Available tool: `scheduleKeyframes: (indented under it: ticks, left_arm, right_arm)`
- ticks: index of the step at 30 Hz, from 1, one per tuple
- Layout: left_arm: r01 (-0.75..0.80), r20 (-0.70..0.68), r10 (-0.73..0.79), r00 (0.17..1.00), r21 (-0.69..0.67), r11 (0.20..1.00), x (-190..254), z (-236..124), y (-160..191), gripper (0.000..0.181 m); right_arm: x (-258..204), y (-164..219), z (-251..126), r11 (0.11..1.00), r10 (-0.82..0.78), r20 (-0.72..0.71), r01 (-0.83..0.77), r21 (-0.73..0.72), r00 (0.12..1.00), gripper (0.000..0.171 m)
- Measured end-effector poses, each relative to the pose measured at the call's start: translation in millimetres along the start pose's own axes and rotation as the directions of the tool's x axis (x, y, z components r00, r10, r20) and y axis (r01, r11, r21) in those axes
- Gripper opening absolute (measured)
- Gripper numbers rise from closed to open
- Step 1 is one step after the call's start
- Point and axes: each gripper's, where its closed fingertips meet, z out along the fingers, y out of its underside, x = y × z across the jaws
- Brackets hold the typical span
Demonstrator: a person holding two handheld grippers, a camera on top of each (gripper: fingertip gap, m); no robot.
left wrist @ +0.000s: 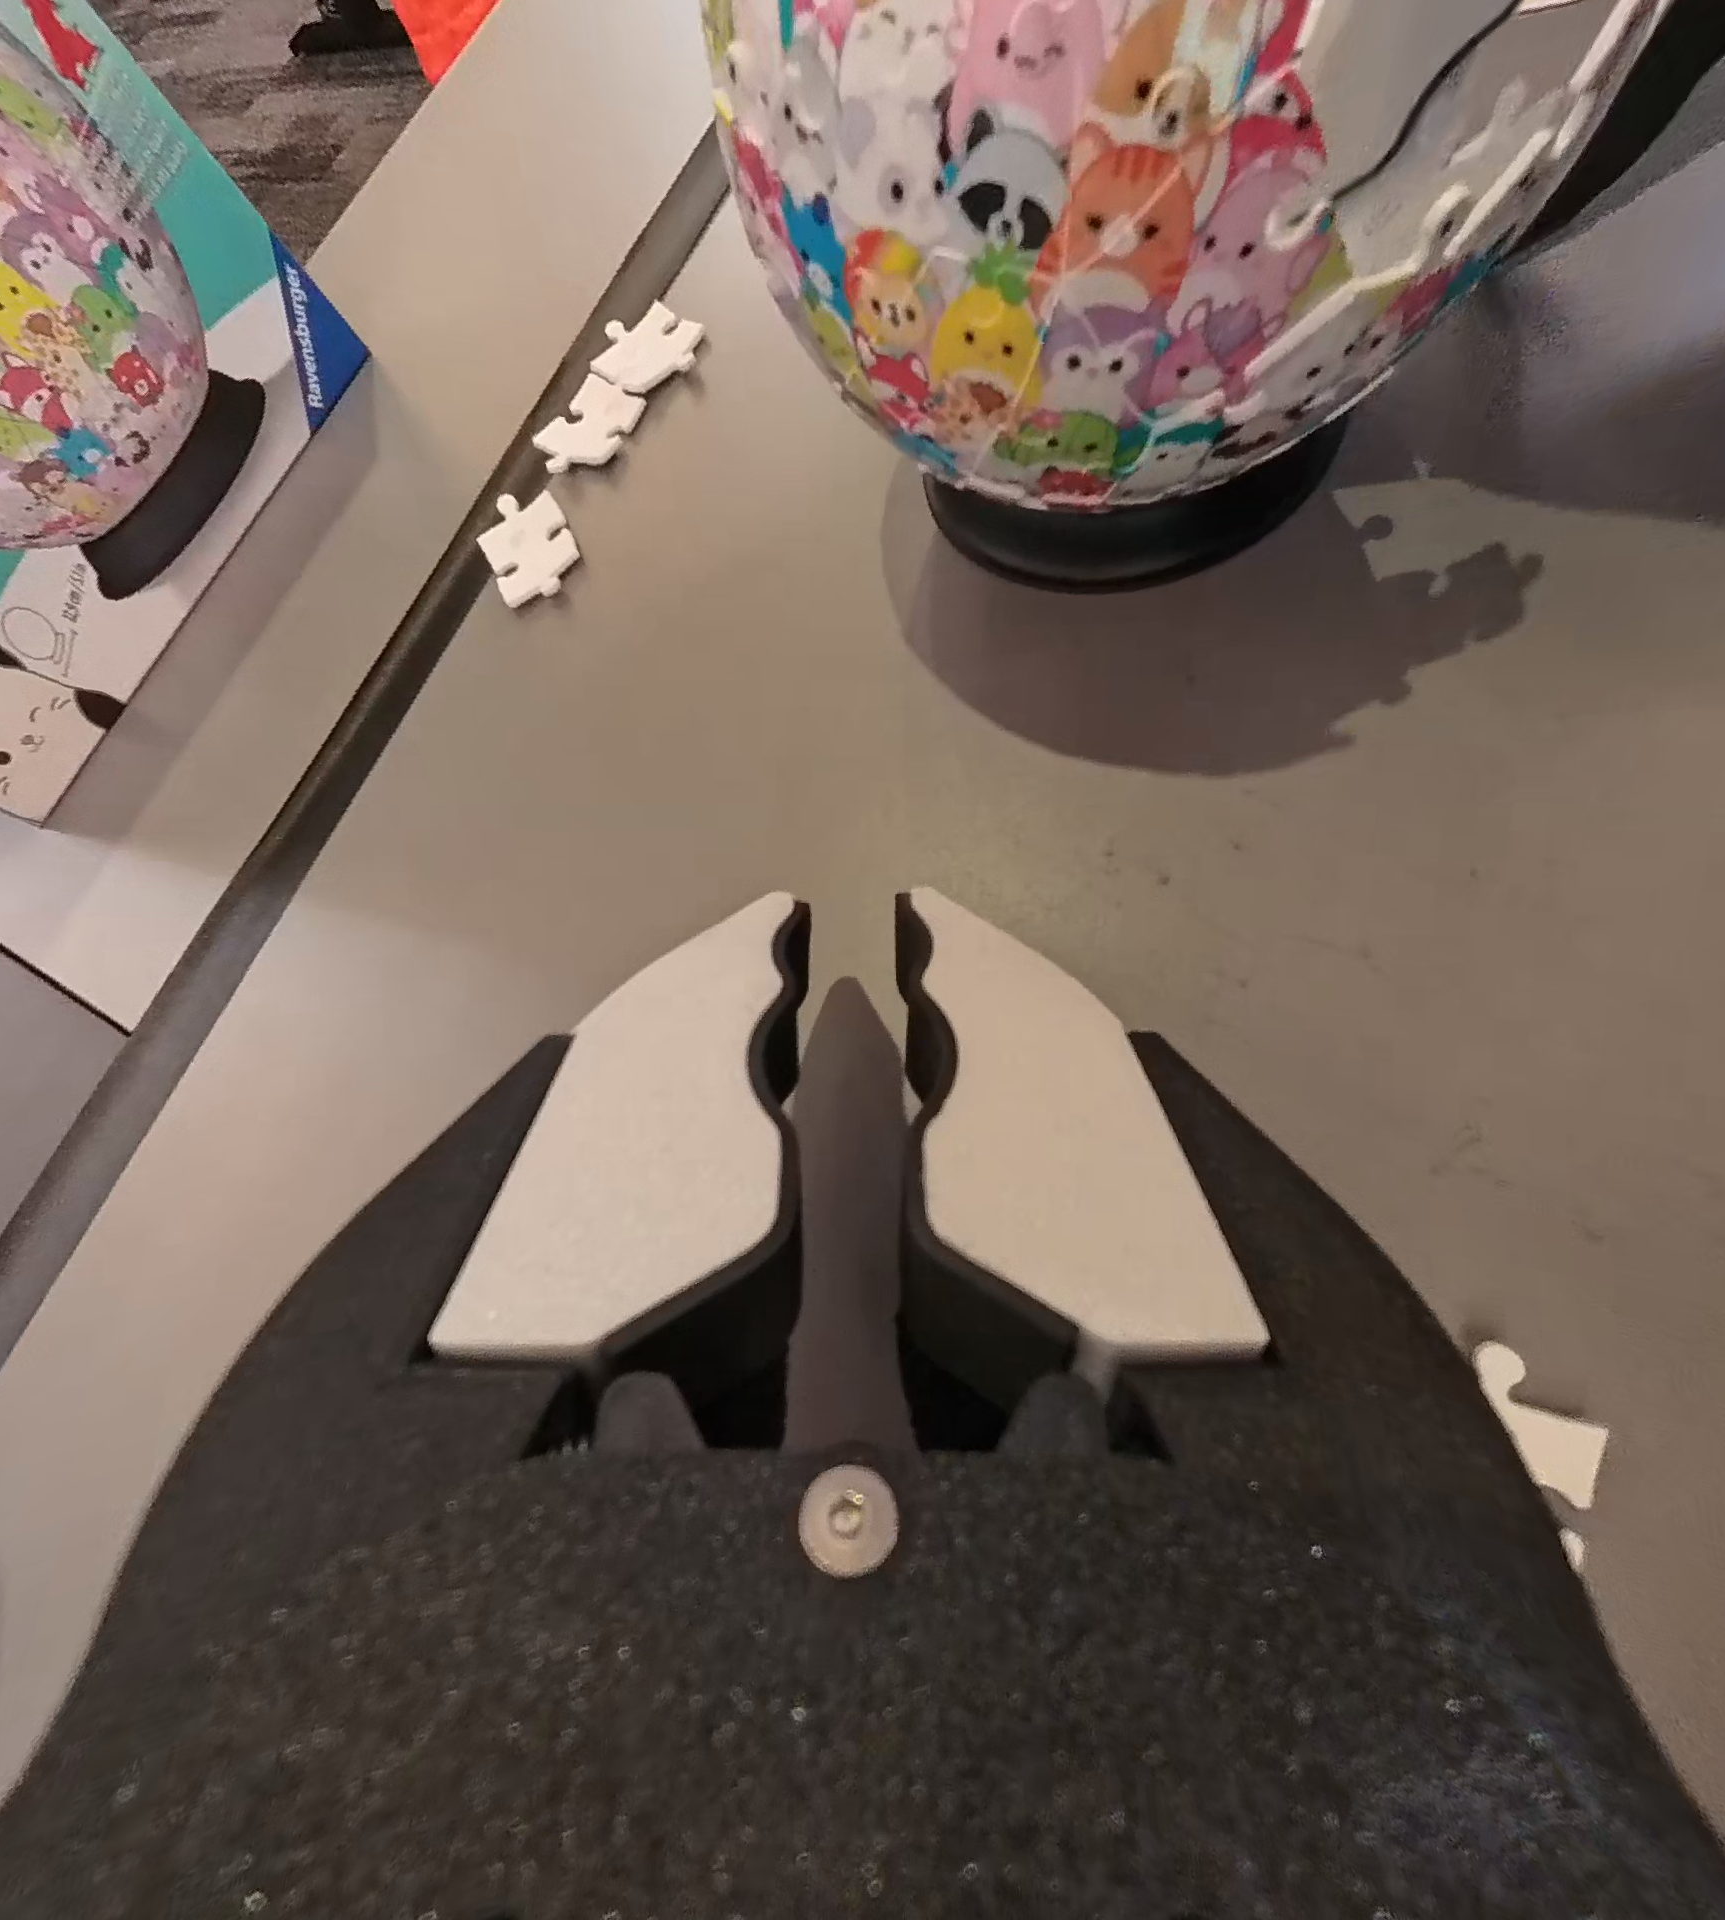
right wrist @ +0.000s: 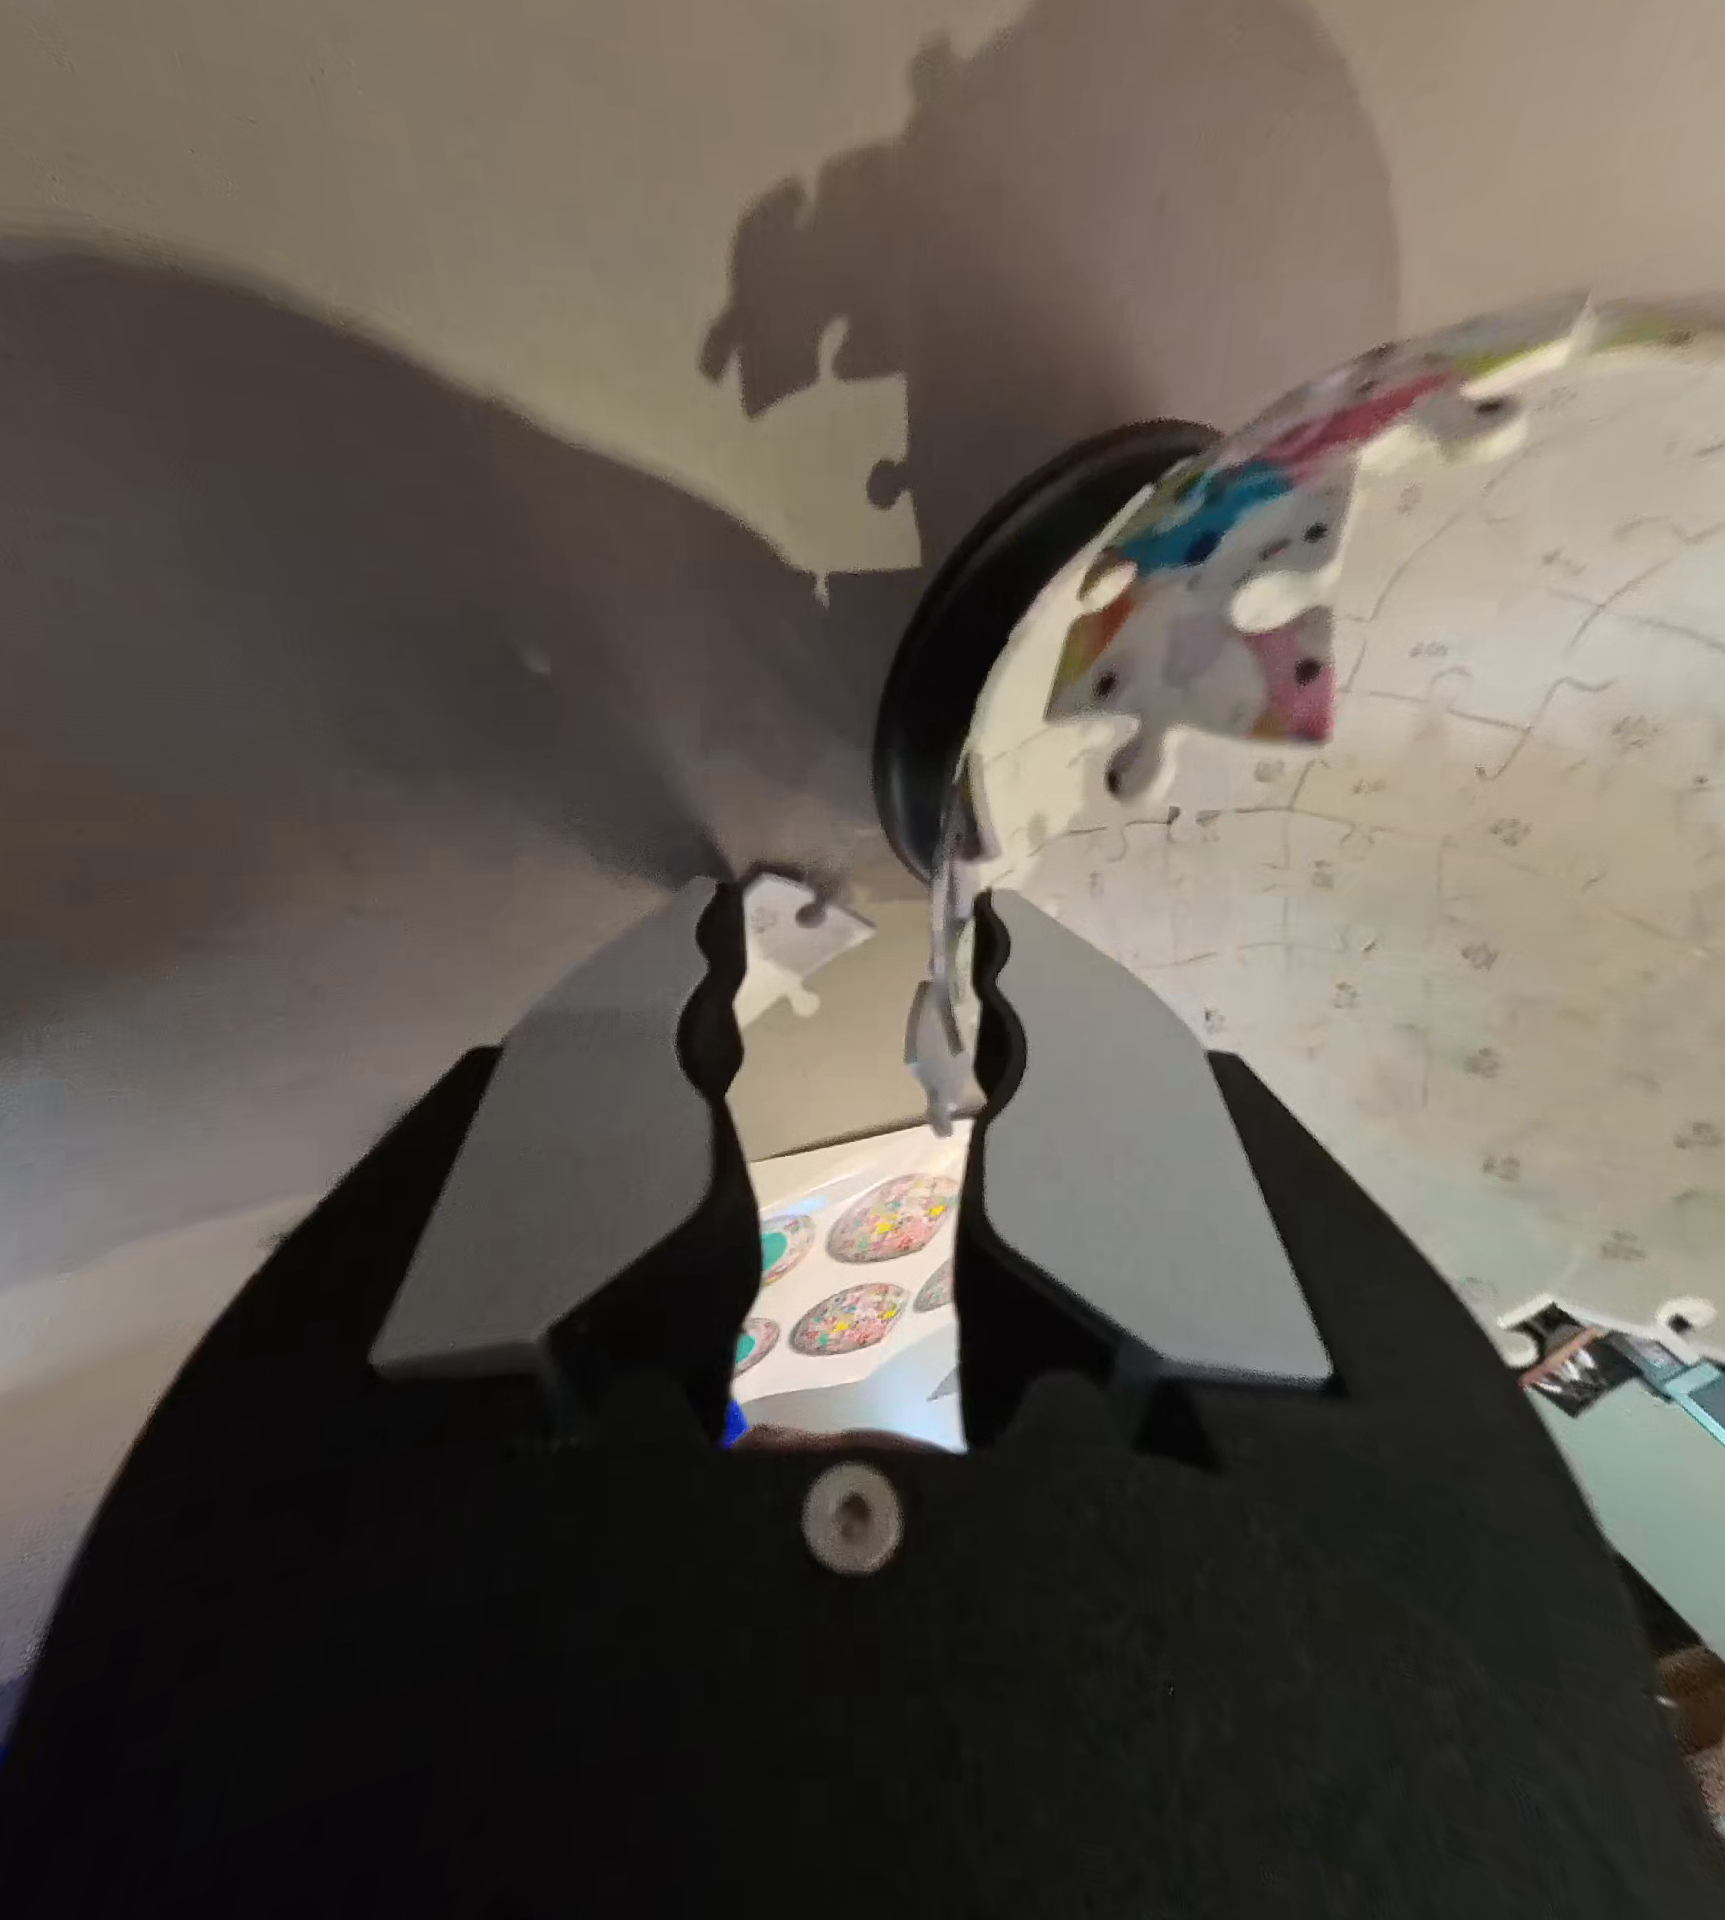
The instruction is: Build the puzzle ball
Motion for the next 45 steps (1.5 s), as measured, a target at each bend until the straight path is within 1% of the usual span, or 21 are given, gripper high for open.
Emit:
scheduleKeyframes:
  ticks: [4,15,17,19,21,22,24,26,28,30,32,33,36,38,39,40,41,43,45]
  left_arm:
    - [-0.007,0.001,0.007,1.0,-0.004,1.0,0.7,0.5,0.4,0.015]
    - [0.0,-0.005,0.0,1.0,-0.008,1.0,0.6,1.0,0.7,0.015]
    - [0.0,-0.004,0.0,1.0,-0.005,1.0,0.4,0.7,0.3,0.015]
    - [0.002,-0.003,-0.002,1.0,-0.003,1.0,0.1,0.6,0.2,0.015]
    - [0.004,-0.001,-0.004,1.0,-0.001,1.0,-0.4,0.4,-0.1,0.015]
    - [0.006,0.0,-0.006,1.0,0.002,1.0,-0.7,0.2,-0.5,0.015]
    - [0.013,0.002,-0.013,1.0,0.01,1.0,-1.7,-0.5,-1.7,0.015]
    - [0.025,0.002,-0.025,1.0,0.024,0.999,-3.2,-1.6,-3.5,0.015]
    - [0.042,0.007,-0.042,0.999,0.045,0.998,-5.5,-3.5,-6.0,0.015]
    - [0.062,0.017,-0.064,0.998,0.074,0.995,-9.4,-6.6,-9.1,0.015]
    - [0.086,0.05,-0.092,0.995,0.116,0.99,-16.0,-12.2,-13.2,0.017]
    - [0.102,0.076,-0.113,0.991,0.137,0.985,-20.4,-16.4,-14.7,0.019]
    - [0.168,0.156,-0.2,0.967,0.197,0.966,-31.1,-32.8,-15.0,0.024]
    - [0.228,0.191,-0.277,0.942,0.242,0.943,-34.3,-45.4,-12.8,0.025]
    - [0.269,0.189,-0.323,0.927,0.265,0.926,-33.3,-51.8,-11.4,0.026]
    - [0.311,0.177,-0.369,0.913,0.285,0.907,-30.3,-58.1,-9.8,0.028]
    - [0.349,0.166,-0.409,0.897,0.301,0.888,-26.4,-64.6,-8.0,0.031]
    - [0.403,0.166,-0.472,0.866,0.328,0.855,-17.2,-79.7,-2.6,0.039]
    - [0.434,0.176,-0.516,0.838,0.359,0.827,-3.5,-97.7,2.3,0.043]
  right_arm:
    - [0.3,-1.0,0.4,1.0,0.013,0.008,-0.013,0.004,1.0,0.04]
    - [2.3,-4.7,1.2,1.0,-0.017,0.013,0.017,-0.003,1.0,0.037]
    - [2.7,-3.2,-3.2,1.0,0.013,0.001,-0.013,-0.005,1.0,0.045]
    - [4.2,-0.5,-17.2,0.999,0.05,-0.037,-0.05,0.018,0.998,0.045]
    - [5.2,3.7,-37.1,0.988,0.142,-0.08,-0.137,0.069,0.987,0.049]
    - [3.6,6.9,-47.0,0.974,0.214,-0.089,-0.205,0.099,0.973,0.057]
    - [-4.3,14.7,-64.1,0.921,0.372,-0.09,-0.356,0.159,0.924,0.067]
    - [-16.4,21.1,-76.8,0.832,0.531,-0.09,-0.498,0.243,0.843,0.066]
    - [-29.8,26.0,-85.0,0.716,0.672,-0.101,-0.609,0.341,0.733,0.066]
    - [-42.4,30.2,-93.3,0.579,0.794,-0.122,-0.679,0.451,0.596,0.064]
    - [-55.1,31.9,-106.6,0.43,0.886,-0.117,-0.7,0.57,0.449,0.061]
    - [-62.5,31.1,-115.6,0.361,0.916,-0.099,-0.69,0.627,0.39,0.058]
    - [-88.2,32.0,-144.9,0.179,0.968,-0.031,-0.602,0.778,0.248,0.049]
    - [-109.0,41.4,-154.2,0.073,0.989,0.01,-0.543,0.836,0.149,0.045]
    - [-119.4,48.6,-154.5,0.039,0.994,0.023,-0.536,0.843,0.108,0.045]
    - [-125.6,55.2,-156.1,0.016,0.995,0.039,-0.556,0.831,0.087,0.047]
    - [-126.8,60.1,-163.6,0.014,0.995,0.044,-0.557,0.83,0.09,0.049]
    - [-125.1,72.4,-183.3,0.045,0.997,-0.007,-0.503,0.863,0.077,0.048]
    - [-128.2,74.8,-188.9,0.056,0.997,-0.021,-0.493,0.868,0.075,0.049]
